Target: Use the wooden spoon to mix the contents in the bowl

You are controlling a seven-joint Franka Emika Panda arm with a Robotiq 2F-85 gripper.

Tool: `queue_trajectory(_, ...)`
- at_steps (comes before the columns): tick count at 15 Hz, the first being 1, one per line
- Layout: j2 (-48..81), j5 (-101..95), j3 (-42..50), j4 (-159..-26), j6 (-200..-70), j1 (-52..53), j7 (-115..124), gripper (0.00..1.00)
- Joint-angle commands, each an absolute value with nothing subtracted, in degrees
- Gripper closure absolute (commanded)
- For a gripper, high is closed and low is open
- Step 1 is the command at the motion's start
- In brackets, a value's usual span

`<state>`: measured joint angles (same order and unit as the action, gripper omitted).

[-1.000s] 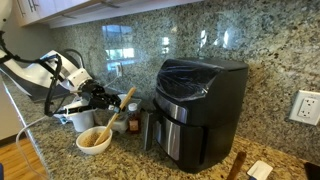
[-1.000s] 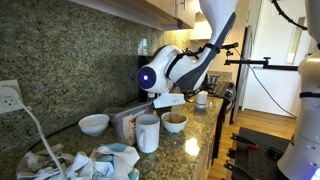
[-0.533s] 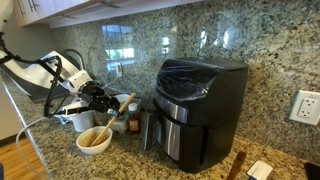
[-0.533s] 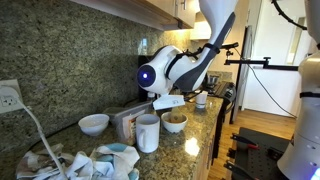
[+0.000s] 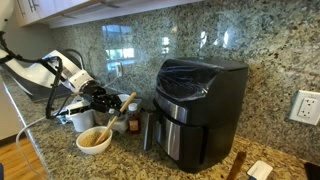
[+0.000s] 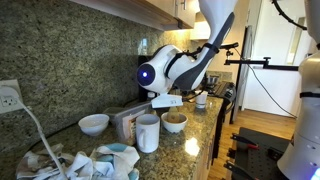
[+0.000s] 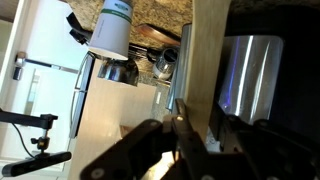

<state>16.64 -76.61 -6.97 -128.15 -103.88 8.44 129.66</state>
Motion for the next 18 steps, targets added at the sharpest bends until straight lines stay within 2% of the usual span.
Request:
queue_trajectory(1,15.9,-78.7,-6.6,-128.6,-102.4,8.4,133.1,0.93)
queue_trajectory(7,16.9,-80.0,-6.8,-128.8,-97.5,8.6,130.3,0.93)
queue_trajectory(18,16.3,-77.4,-6.8,-128.8,-105.0,6.2,128.8,0.93)
